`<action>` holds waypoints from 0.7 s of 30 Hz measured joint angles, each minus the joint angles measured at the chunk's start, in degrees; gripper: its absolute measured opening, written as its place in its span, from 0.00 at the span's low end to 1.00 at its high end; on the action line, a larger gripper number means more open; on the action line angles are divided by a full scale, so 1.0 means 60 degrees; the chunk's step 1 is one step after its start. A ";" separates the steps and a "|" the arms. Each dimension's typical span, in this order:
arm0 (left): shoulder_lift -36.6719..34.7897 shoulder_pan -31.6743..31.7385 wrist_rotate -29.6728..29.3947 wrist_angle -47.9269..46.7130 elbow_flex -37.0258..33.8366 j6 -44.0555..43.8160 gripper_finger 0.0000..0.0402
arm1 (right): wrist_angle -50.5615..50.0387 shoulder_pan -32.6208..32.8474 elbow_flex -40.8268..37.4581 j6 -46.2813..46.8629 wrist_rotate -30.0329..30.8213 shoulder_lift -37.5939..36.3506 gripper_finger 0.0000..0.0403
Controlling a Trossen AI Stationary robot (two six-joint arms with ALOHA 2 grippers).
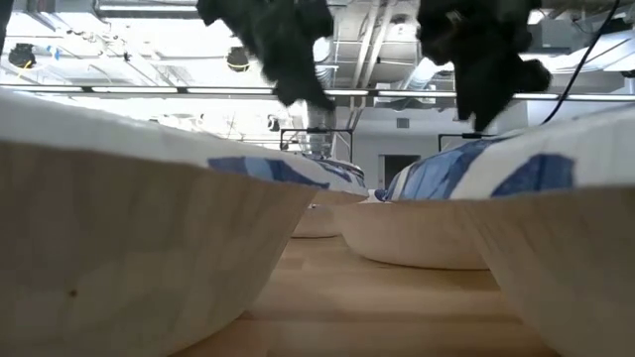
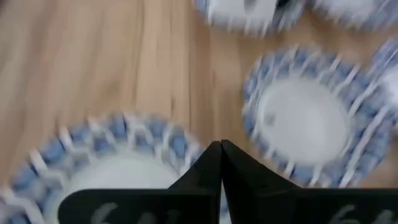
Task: Nest bowls inside each other
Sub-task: Stack the blue bowl on top of the blue bowls
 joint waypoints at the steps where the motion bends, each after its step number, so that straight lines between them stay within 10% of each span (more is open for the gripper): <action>1: -0.0117 0.0016 0.0126 0.0068 0.0173 0.0004 0.00 | 0.0201 0.0043 -0.0224 0.0075 -0.0233 0.0003 0.45; 21: -0.1061 0.0004 0.0572 -0.0477 0.1163 -0.0056 0.00 | 0.3083 0.0486 -0.2756 0.1474 -0.1177 0.0009 0.62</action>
